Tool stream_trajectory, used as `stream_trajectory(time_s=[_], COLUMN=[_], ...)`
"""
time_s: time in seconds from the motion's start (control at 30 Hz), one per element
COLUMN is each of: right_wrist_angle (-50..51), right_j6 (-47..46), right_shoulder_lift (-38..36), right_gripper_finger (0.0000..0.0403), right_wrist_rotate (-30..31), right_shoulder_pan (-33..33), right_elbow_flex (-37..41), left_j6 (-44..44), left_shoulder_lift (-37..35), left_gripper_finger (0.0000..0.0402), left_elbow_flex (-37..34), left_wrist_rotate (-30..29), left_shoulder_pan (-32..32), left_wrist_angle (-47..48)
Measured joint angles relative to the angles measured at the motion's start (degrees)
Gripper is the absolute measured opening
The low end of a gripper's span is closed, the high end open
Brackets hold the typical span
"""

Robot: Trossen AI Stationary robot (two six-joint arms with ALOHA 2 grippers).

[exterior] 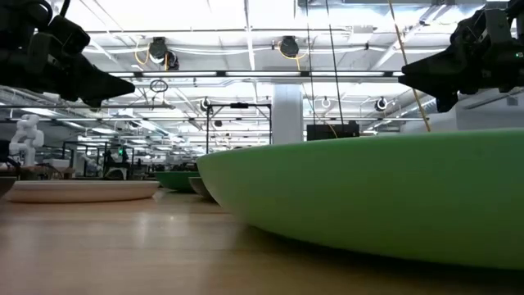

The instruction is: Stack plastic plates

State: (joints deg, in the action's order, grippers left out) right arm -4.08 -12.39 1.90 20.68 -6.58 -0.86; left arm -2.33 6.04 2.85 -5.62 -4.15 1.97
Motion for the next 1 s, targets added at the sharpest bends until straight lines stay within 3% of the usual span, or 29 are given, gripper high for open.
stream_trajectory(time_s=[0.7, 0.83, 1.0], right_wrist_angle=[-1.33, -1.45, -11.89], right_j6=[-0.53, -5.84, -1.79], right_shoulder_lift=[-0.01, 0.06, 2.92], right_gripper_finger=[0.0116, 0.0116, 0.0116], right_wrist_rotate=[1.71, 1.52, -1.90], right_shoulder_pan=[0.12, 0.12, 0.21], right_elbow_flex=[-2.06, -2.10, -2.18], left_j6=[-0.67, 10.01, 16.67], left_shoulder_lift=[0.01, 0.86, 1.13], left_gripper_finger=[0.0051, 0.0051, 0.0051], left_elbow_flex=[0.00, 0.04, 0.04], left_wrist_rotate=[-0.19, 0.01, -2.21], left_shoulder_pan=[-0.01, 0.05, -0.01], left_wrist_angle=[-0.67, -12.36, -27.26])
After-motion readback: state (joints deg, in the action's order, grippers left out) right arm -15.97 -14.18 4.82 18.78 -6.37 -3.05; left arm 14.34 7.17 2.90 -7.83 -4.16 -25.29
